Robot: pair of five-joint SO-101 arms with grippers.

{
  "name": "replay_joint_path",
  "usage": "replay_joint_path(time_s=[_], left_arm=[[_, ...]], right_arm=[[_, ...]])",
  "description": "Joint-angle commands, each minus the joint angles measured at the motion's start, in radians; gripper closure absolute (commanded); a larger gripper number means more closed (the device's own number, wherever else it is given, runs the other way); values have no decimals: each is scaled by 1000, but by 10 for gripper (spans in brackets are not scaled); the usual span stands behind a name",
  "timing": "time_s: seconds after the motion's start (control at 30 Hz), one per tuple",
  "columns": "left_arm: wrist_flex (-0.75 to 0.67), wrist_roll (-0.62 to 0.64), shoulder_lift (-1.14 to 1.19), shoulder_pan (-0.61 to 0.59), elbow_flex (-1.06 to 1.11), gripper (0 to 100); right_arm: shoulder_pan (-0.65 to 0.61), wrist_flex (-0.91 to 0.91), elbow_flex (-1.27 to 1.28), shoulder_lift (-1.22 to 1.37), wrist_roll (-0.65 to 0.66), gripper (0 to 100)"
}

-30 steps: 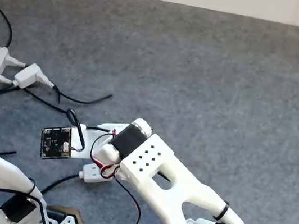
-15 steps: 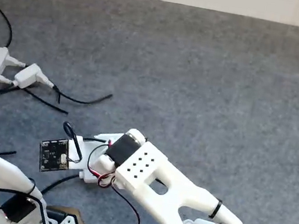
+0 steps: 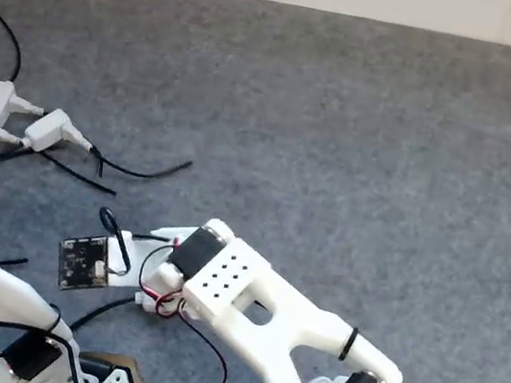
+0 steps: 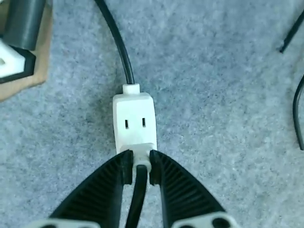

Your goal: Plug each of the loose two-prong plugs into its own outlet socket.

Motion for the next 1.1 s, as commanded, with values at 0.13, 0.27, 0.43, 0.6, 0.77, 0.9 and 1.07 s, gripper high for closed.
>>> replay_joint_path(time_s=[0.13,0.27,0.43,0.6,0.77,0.9,1.07], left_arm=[[9,-5,-12,-22,-33,601],[8,-8,-13,-36,-35,601],[9,-8,-13,-36,-35,601],[9,-5,-16,-30,-33,601],[9,-3,-18,-28,-33,601],[11,-3,-18,-27,-28,601],[72,-3,-19,10,-41,601]], right_arm=[[8,-18,16,124,-6,993],[65,-19,16,113,-8,993],[142,-120,87,70,-49,993],[145,-193,208,10,-54,993],[148,-196,262,-42,-55,993],[150,-202,289,-56,-55,993],[150,-196,285,-58,-55,988]])
